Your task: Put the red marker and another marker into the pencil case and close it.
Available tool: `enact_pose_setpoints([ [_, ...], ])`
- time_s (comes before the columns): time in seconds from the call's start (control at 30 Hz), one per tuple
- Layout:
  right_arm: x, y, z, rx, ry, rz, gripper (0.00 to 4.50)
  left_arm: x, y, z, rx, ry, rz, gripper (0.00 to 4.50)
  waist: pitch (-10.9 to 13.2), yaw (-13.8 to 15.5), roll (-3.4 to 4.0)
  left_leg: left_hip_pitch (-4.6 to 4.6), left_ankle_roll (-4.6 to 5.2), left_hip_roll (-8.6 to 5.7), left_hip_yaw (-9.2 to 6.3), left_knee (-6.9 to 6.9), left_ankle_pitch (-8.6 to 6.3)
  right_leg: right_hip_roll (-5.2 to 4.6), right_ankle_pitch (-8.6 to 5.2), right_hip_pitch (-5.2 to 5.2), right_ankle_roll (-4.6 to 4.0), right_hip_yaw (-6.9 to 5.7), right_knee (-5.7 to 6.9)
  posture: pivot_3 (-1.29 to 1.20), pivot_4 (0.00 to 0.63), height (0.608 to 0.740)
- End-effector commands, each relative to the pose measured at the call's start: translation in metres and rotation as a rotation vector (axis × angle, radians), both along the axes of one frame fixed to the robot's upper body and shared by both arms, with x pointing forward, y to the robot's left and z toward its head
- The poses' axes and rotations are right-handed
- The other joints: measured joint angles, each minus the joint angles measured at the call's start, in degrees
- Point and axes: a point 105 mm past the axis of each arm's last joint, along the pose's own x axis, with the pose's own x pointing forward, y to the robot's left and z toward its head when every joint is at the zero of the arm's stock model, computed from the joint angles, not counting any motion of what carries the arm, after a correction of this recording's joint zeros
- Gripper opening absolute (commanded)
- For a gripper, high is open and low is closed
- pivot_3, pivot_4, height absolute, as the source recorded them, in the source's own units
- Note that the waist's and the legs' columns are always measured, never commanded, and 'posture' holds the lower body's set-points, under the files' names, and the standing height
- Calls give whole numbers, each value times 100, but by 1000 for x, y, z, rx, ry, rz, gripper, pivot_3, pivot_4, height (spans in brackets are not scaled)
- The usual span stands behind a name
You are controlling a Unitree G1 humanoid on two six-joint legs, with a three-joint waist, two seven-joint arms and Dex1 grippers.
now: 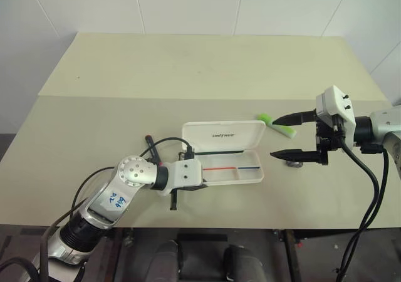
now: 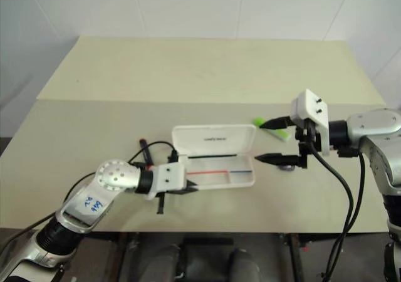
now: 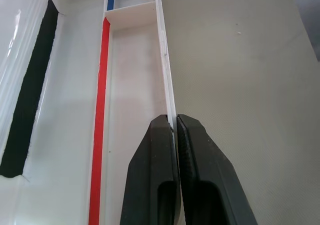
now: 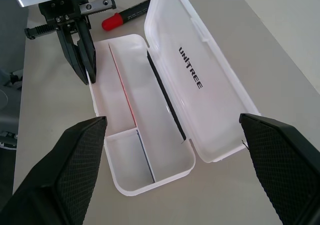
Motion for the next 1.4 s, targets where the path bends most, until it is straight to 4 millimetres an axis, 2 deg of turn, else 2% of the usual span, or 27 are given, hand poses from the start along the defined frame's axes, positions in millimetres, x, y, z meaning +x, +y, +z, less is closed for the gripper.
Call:
enact_pose_setpoints([
  [0.03, 0, 0, 13, 2, -55, 5, 4500, -2, -6, 9, -14, -22, -14, 839, 0, 0, 0, 0, 0, 0, 0, 1, 0, 0, 0, 0, 0, 0, 1, 0, 150, 740],
  [0.17, 1, 1, 12, 3, -56, 5, 4500, -6, -4, 10, -15, 4, -22, 2050, 0, 0, 0, 0, 0, 0, 0, 0, 0, 0, 0, 0, 0, 0, 0, 0, 150, 740],
  [0.27, 2, 1, 12, 4, -57, 6, 4500, -6, -2, 11, -15, 12, -12, 3149, 0, 1, 0, 0, 0, 0, 0, 0, 0, 0, 0, 0, 0, 0, -1, 0, 150, 740],
  [0.4, 3, 2, 12, 4, -57, 9, 4500, -6, -4, 22, -39, 6, -5, 4414, 0, 1, 0, 0, 0, 0, -1, 0, 0, 0, 0, 0, 0, 0, 0, 0, 150, 740],
  [0.53, 7, 1, 10, -2, -55, 15, 4500, -22, -2, 43, -59, 28, -36, 4471, 0, -4, 0, 0, 0, 0, -1, 0, 0, 0, 0, 0, 0, 0, 0, 0, 150, 740],
  [0.8, 16, 5, 10, -10, -55, 53, 4500, -42, 13, 61, -36, 50, -22, 4471, 0, -32, 0, 2, -1, 2, 0, -2, 0, 2, -1, 0, 0, 5, 1, 0, 150, 740],
  [0.87, 18, 6, 11, -13, -56, 64, 4500, -44, 20, 70, -51, 44, 1, 4471, 1, -32, -1, 1, -1, 2, -1, -2, 0, 2, -1, -1, 0, 4, -1, 0, 150, 740],
  [1.0, 25, 7, 13, -20, -63, 75, 4500, -52, 51, 105, -139, 37, 96, 4471, 3, -47, -5, 0, -2, 4, -1, -3, 0, 4, -1, -2, 0, 4, -4, 0, 150, 740],
  [1.1, 28, 4, 16, -24, -71, 74, 4500, -45, 85, 129, -228, 3, 278, 4471, 4, -70, -5, 0, -3, 5, -4, -3, -1, 4, -1, -2, 0, 2, -2, 0, 150, 740],
  [1.2, 35, -8, 24, -33, -111, 43, 4500, -21, 133, 138, -302, -36, 658, 4471, 4, -85, -5, 1, -4, 3, -2, -3, -1, 4, -2, -1, 0, 3, -4, 0, 150, 740],
  [1.23, 38, -12, 29, -30, -126, 33, 4500, -15, 136, 137, -325, -38, 721, 4471, 4, -85, -5, 2, -4, 2, -3, -2, -1, 4, -2, -1, 1, 4, -1, 0, 150, 740],
  [1.33, 49, -18, 38, -45, -161, 23, 4500, 2, 117, 131, -414, -30, 807, 4471, 4, -40, -7, 3, -4, -1, -5, 4, -2, 3, -2, 2, 2, 3, 4, 0, 150, 740],
  [1.4, 51, -17, 39, -54, -167, 37, 4500, 13, 123, 129, -447, -39, 931, 4471, 5, -27, -17, 1, -8, 1, -5, 4, -5, 3, -1, 2, 4, 6, 1, 0, 150, 740],
])
